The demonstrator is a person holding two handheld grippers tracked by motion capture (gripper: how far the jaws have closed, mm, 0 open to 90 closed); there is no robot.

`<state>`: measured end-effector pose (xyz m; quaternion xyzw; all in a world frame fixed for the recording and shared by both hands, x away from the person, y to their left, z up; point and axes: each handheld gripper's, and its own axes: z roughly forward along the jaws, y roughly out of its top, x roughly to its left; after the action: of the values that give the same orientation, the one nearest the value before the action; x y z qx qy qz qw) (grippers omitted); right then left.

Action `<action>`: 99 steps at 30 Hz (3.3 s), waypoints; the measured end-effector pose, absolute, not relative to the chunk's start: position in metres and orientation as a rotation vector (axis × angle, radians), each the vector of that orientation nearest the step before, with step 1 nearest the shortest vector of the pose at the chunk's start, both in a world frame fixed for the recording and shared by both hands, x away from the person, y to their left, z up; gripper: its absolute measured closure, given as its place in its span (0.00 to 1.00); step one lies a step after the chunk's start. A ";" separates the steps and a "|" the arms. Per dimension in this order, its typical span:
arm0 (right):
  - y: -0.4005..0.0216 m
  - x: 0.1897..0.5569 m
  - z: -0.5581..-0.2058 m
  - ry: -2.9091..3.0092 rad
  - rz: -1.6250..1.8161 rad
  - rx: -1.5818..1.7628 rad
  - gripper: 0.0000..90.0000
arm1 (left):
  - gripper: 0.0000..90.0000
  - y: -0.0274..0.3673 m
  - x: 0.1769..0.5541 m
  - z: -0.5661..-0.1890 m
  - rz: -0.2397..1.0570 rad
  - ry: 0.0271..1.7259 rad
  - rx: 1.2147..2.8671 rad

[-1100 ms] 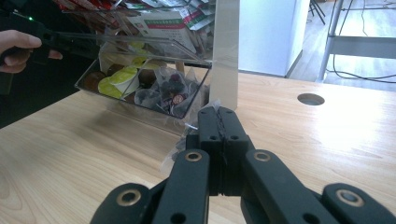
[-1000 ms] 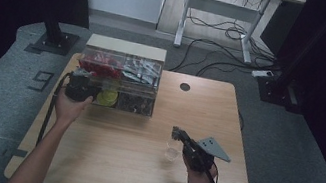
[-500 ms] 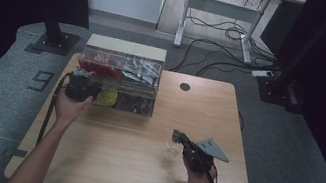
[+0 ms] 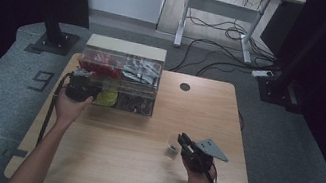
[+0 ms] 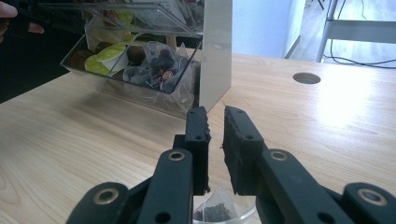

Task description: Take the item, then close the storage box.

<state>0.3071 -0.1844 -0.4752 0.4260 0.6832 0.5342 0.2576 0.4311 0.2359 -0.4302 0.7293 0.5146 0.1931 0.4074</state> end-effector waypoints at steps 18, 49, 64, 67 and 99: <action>-0.192 0.305 -0.476 1.847 1.443 1.164 0.81 | 0.99 0.234 0.428 -0.434 0.480 1.295 1.834; -0.201 0.301 -0.481 1.849 1.424 1.183 0.82 | 0.99 0.235 0.420 -0.442 0.466 1.295 1.834; -0.200 0.298 -0.481 1.858 1.426 1.172 0.81 | 1.00 0.240 0.415 -0.450 0.456 1.300 1.849; -0.199 0.297 -0.482 1.862 1.427 1.170 0.81 | 1.00 0.240 0.415 -0.451 0.448 1.304 1.851; -0.196 0.295 -0.483 1.881 1.425 1.166 0.81 | 0.99 0.246 0.413 -0.474 0.397 1.338 1.850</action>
<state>0.2946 -0.1957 -0.4835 0.4286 0.6916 0.5240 0.2518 0.4130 0.2462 -0.4744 0.7316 0.5289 0.1571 0.4005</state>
